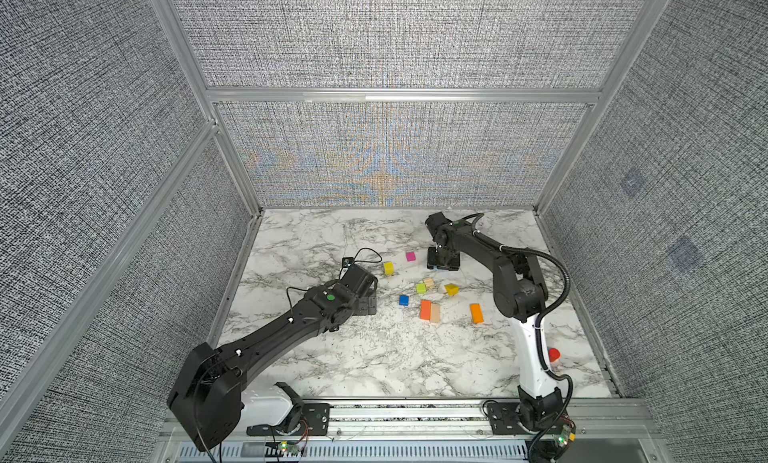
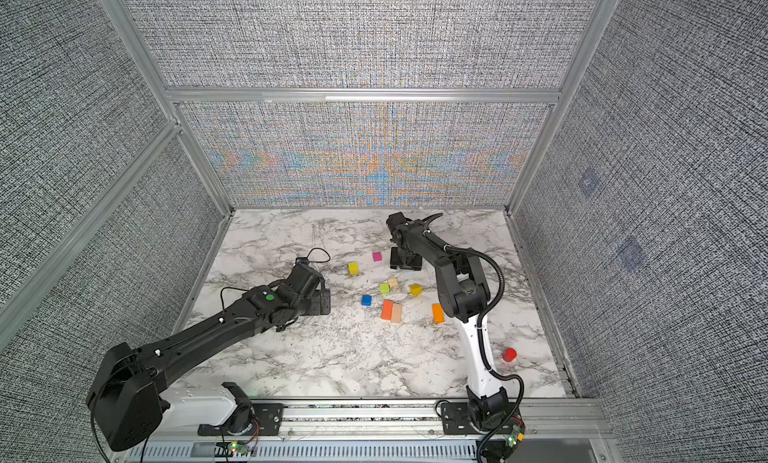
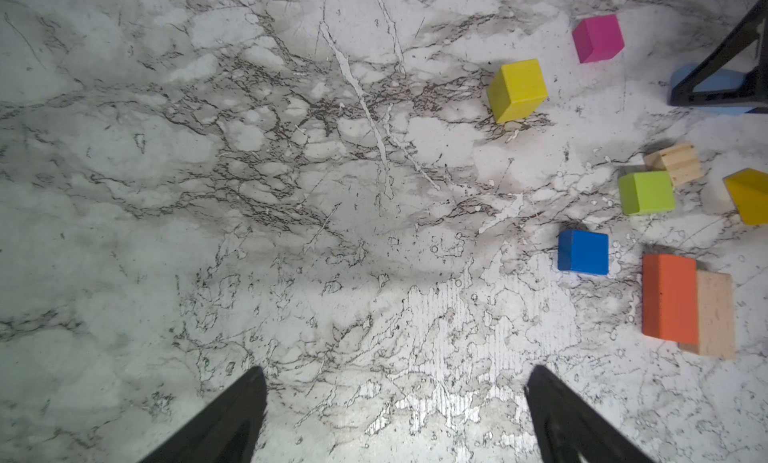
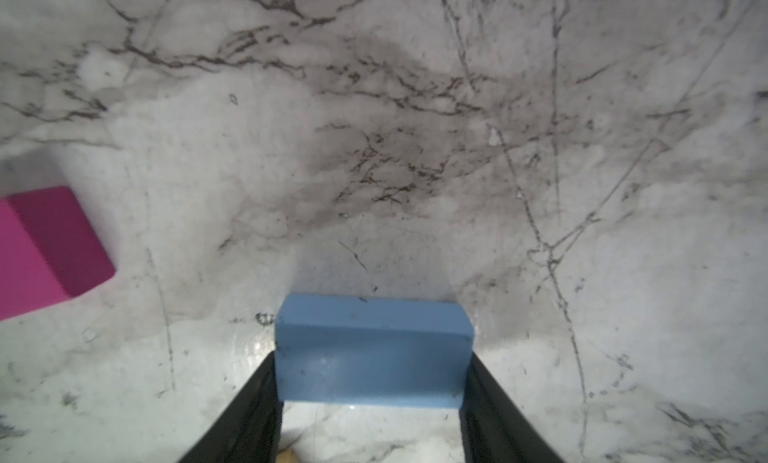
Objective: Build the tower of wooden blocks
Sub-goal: 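Lift the light blue block with the right gripper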
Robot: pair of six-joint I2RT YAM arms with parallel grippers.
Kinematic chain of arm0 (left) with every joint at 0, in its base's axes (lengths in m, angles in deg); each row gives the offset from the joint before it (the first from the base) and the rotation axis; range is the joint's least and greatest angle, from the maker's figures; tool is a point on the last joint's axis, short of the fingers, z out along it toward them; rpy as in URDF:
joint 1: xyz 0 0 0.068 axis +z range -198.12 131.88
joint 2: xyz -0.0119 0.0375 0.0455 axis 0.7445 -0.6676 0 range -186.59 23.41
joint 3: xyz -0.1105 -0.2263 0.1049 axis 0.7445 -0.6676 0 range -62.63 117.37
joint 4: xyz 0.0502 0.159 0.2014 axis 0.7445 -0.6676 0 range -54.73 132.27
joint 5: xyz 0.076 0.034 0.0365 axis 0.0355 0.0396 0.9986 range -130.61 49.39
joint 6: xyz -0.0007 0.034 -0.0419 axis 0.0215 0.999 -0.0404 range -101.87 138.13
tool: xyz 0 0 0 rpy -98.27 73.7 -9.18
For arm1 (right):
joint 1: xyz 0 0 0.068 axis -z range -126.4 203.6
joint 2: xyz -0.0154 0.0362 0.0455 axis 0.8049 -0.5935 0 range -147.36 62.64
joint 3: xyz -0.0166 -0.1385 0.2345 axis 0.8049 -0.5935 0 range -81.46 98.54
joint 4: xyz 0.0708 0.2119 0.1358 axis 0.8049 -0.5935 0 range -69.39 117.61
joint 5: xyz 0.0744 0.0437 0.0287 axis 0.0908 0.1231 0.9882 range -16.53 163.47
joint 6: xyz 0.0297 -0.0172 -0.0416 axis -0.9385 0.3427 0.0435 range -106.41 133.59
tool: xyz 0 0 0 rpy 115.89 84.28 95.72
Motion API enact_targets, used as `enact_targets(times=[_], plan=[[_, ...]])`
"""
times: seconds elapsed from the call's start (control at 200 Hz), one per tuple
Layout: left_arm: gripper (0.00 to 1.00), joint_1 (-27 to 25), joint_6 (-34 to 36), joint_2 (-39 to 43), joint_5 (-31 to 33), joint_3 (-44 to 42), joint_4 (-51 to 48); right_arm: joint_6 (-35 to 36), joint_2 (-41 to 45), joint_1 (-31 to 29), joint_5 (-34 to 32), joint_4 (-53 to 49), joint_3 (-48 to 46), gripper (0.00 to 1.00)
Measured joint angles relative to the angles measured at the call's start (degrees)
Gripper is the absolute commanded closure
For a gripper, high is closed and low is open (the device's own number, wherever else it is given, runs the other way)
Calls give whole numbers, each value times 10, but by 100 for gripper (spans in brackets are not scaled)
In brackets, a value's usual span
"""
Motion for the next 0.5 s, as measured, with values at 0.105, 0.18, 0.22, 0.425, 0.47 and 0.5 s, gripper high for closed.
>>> enact_targets(times=[0.105, 0.18, 0.22, 0.425, 0.47, 0.5], plan=[[2, 0, 0, -3, 0, 0, 4, 4, 10, 0, 0, -1, -11, 44], [1, 0, 0, -6, 0, 1, 4, 4, 26, -2, 1, 0, -26, 44], [2, 0, 0, -7, 0, 2, 5, 4, 37, -3, 1, 0, -36, 45], [2, 0, 0, -8, 1, 12, 12, 4, 112, -16, 6, 9, -85, 44], [2, 0, 0, -8, 1, 12, 14, 4, 128, -16, 7, 11, -95, 44], [2, 0, 0, -7, 1, 10, 16, 4, 138, -17, 8, 11, -102, 44]])
